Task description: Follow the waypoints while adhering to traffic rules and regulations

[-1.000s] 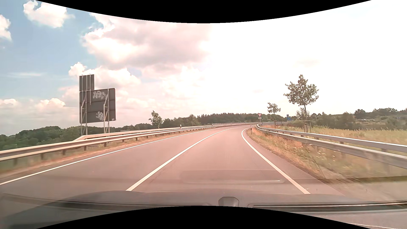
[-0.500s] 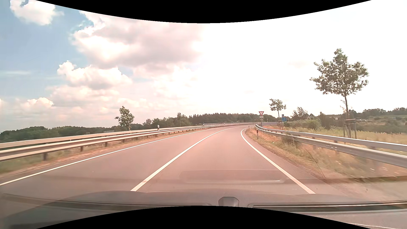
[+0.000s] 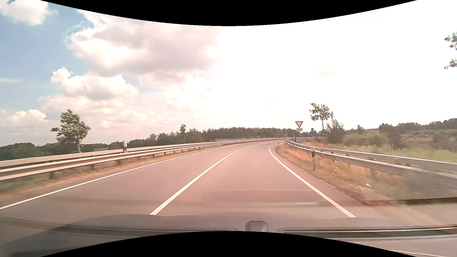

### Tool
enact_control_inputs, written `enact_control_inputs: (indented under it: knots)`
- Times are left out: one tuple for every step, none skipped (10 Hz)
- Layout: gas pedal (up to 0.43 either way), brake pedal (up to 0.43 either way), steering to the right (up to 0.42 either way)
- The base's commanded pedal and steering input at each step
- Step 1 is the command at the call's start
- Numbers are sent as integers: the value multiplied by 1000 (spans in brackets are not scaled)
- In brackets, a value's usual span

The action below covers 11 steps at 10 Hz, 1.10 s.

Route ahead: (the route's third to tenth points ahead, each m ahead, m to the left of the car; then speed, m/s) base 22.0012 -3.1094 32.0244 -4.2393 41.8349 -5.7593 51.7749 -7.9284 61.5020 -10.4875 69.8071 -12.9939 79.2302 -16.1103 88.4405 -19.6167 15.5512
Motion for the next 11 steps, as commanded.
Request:
enact_control_inputs:
  knots:
    - [169, 0, 26]
    - [169, 0, 26]
    - [169, 0, 26]
    - [169, 0, 25]
    - [157, 0, 24]
    - [157, 0, 24]
    - [150, 0, 24]
    - [150, 0, 24]
    - [150, 0, 24]
    - [150, 0, 23]
    - [150, 0, 21]
